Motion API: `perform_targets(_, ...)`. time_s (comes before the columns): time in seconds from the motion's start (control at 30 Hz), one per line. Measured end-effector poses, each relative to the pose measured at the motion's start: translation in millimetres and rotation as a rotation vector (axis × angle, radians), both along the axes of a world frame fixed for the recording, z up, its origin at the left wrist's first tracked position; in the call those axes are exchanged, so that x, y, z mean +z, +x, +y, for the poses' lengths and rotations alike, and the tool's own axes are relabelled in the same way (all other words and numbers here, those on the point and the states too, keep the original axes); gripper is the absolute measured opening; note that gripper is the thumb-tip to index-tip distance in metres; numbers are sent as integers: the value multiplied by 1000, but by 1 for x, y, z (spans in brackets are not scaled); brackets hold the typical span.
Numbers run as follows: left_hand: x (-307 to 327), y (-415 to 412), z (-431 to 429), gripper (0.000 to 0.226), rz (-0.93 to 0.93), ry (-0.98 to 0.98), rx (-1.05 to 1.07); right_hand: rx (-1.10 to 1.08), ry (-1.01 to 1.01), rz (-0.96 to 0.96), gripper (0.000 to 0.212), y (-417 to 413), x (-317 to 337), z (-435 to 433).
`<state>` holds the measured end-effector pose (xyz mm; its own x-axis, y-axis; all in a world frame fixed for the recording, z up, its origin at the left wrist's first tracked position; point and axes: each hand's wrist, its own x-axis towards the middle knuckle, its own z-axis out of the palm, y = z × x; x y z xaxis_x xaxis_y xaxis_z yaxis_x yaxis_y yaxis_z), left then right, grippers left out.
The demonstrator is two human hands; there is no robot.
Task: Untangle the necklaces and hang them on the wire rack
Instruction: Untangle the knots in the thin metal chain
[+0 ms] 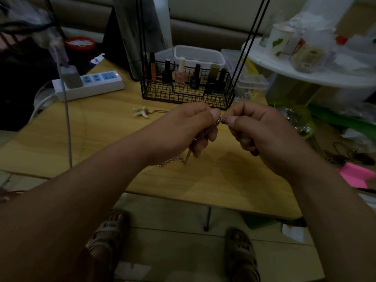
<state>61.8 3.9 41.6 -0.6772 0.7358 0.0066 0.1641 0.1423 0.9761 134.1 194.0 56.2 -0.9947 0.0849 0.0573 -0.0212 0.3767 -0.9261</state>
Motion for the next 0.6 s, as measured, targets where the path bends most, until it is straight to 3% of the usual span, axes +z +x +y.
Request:
perform_targets(0.17, -1, -2, -1, 30, 50, -25, 17, 60, 50, 51, 5, 3, -3, -2)
perform_targets(0.4, -5, -7, -1, 13, 17, 38, 32, 21, 74, 84, 4, 1, -6, 4)
perform_targets(0.6, -6, -9, -3, 9, 107, 40, 25, 31, 168, 92, 5, 0, -11, 5)
